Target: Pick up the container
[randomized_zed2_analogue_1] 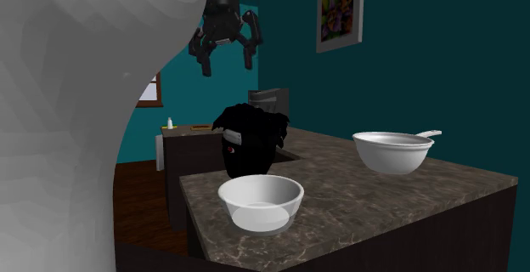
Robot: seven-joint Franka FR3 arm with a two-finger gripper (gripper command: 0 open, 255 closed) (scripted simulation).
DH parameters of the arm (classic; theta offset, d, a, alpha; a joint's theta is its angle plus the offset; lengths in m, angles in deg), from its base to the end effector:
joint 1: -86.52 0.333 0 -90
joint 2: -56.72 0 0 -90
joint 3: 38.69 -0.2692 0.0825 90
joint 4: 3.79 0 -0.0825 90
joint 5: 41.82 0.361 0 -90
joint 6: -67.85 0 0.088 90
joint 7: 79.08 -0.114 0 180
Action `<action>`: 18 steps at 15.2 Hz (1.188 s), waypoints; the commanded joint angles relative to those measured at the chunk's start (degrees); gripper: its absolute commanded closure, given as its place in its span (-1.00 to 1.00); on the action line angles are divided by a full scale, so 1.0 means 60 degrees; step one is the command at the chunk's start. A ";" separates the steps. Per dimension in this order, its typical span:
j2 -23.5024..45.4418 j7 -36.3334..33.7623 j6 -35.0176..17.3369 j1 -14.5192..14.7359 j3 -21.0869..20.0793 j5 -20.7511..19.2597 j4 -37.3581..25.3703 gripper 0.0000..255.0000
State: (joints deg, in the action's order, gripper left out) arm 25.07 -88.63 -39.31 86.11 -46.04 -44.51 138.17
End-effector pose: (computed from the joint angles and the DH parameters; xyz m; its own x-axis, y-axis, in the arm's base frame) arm 0.3759 0.0417 0.4376 0.9977 -0.0536 -0.0405 -0.0484 -0.9917 0.1193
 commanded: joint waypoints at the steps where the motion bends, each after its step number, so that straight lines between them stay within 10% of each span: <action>1: 0.0617 -0.0398 -0.0630 -0.0010 -0.0267 -0.0091 0.0057 -1.00; 18: 0.7064 -0.4912 -0.4106 -0.0082 -0.1464 -0.3330 -0.1628 -1.00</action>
State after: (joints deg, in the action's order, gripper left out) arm 64.53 -116.27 -63.31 85.38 -55.08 -62.56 130.02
